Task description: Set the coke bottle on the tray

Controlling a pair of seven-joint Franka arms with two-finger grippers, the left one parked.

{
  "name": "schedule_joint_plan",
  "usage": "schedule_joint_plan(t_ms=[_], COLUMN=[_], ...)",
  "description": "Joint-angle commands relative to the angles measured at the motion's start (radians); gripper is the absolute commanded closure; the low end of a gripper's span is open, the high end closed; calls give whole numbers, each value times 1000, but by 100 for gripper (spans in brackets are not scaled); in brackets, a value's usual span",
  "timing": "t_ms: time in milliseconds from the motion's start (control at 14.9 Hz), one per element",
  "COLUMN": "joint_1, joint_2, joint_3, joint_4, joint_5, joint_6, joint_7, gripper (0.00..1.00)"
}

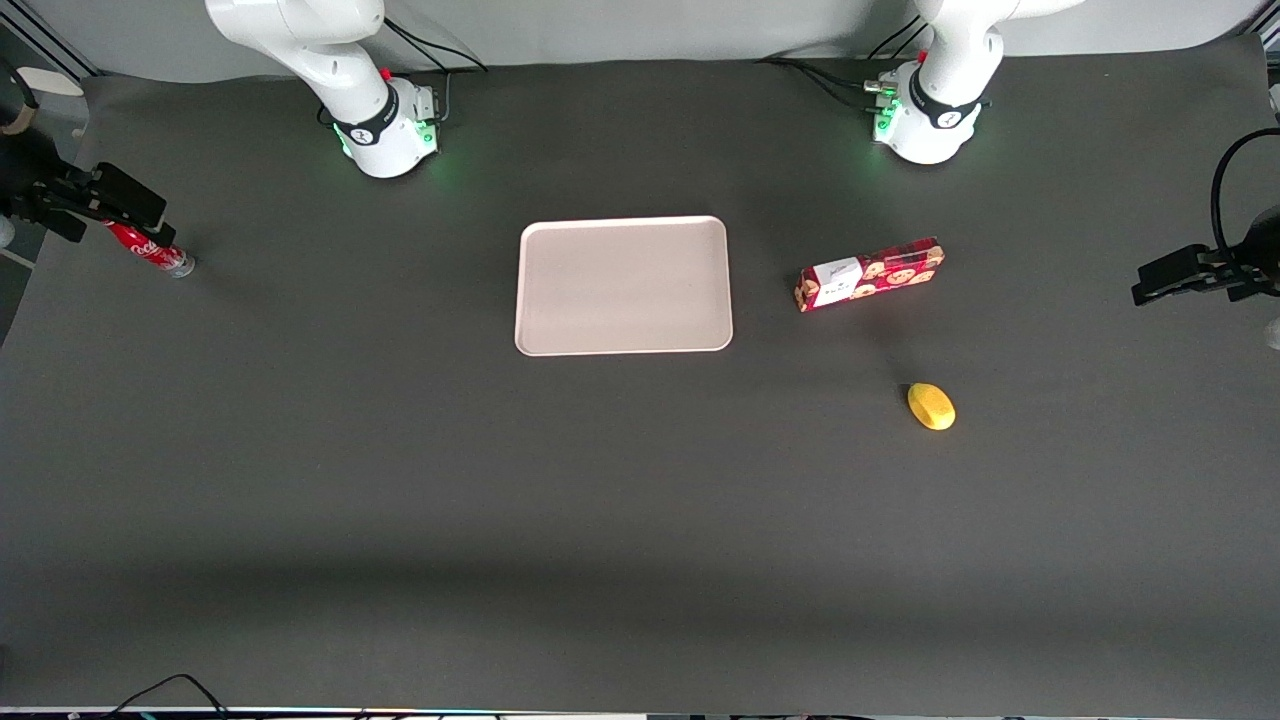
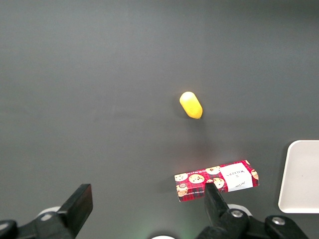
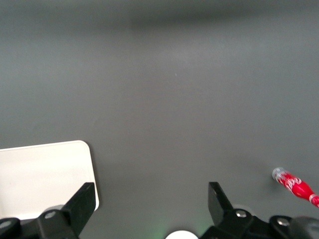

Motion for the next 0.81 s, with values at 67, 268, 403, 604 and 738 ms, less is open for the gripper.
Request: schedule_joint_plan(t_ms=[67,268,403,604,738], joint_1=[-129,-214,-210,-196,-194], joint_2=[-36,-41,-50,-87,-99], joint_3=[-6,-82,-182,-277,-360], joint_4=[-65,-120,-185,-335,-433], joint_5=[-79,-87,-91,-174,-201], joint_6=[-60,-46,-24,124,254], joint_7=[-225,-463,-561,-671,-764], gripper=[0,0,0,0,0])
